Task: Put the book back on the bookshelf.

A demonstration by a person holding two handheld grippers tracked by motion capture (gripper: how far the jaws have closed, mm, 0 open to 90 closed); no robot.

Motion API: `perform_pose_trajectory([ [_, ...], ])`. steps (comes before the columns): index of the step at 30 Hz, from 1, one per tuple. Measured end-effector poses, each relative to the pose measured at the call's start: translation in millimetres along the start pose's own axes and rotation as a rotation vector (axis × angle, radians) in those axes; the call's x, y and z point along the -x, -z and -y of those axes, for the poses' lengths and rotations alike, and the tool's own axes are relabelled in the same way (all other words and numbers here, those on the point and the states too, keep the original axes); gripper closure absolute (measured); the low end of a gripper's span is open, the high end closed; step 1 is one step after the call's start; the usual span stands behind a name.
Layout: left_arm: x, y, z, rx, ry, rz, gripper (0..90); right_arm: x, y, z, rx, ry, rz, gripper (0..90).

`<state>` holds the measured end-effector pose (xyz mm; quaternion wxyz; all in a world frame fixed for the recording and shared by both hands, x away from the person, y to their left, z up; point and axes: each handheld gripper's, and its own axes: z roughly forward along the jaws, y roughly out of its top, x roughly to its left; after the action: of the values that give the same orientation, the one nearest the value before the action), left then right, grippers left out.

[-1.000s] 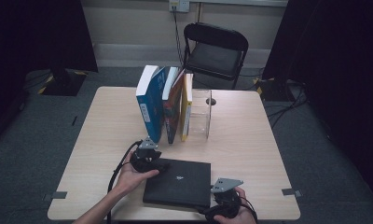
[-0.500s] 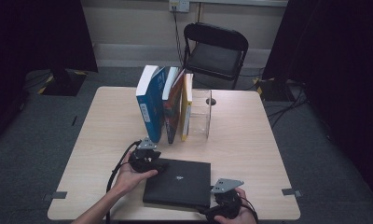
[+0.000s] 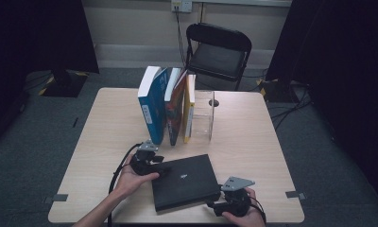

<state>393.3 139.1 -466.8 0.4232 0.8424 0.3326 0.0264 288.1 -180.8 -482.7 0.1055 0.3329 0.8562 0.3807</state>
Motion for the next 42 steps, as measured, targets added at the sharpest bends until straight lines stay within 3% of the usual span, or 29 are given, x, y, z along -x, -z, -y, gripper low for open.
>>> perform_pose_trajectory([
  [1, 1.8, -0.6, -0.7, -0.001, -0.007, -0.010, 45.9, -1.1, -1.0, 0.1, -0.006, 0.009, 0.021, 30.5],
  [5, 4.7, 4.9, 1.0, -0.028, -0.015, -0.019, 46.7, 5.5, -0.3, -0.3, -0.015, -0.005, -0.006, 34.5],
  [9, 8.5, 13.4, 11.3, -0.027, 0.000, 0.007, 47.5, 14.4, 1.5, -1.1, -0.001, -0.028, 0.054, 40.2],
  [18, 20.8, 26.0, 23.9, -0.054, 0.017, 0.011, 46.1, 37.7, -8.5, -12.0, 0.011, -0.090, 0.124, 40.5],
  [25, 33.6, 34.8, 35.3, -0.062, 0.011, 0.032, 46.9, 48.4, -17.7, -22.1, 0.015, -0.090, 0.176, 39.3],
  [28, 32.1, 34.5, 34.3, -0.057, 0.015, 0.032, 48.3, 49.4, -18.8, -24.6, 0.028, -0.105, 0.196, 38.7],
  [34, 18.6, 18.8, 19.5, -0.028, 0.052, 0.011, 46.1, 35.0, -7.3, -21.6, 0.055, -0.099, 0.147, 39.0],
  [36, 14.7, 13.1, 16.3, -0.025, 0.079, 0.041, 49.2, 29.3, -6.8, -18.5, 0.045, -0.092, 0.139, 40.0],
  [39, 16.5, 13.1, 15.2, -0.033, 0.062, 0.030, 48.8, 25.4, -12.0, -18.7, 0.034, -0.085, 0.130, 41.5],
  [42, 17.4, 15.2, 17.6, -0.036, 0.072, 0.034, 49.4, 28.5, -13.9, -20.2, 0.037, -0.092, 0.124, 42.3],
])
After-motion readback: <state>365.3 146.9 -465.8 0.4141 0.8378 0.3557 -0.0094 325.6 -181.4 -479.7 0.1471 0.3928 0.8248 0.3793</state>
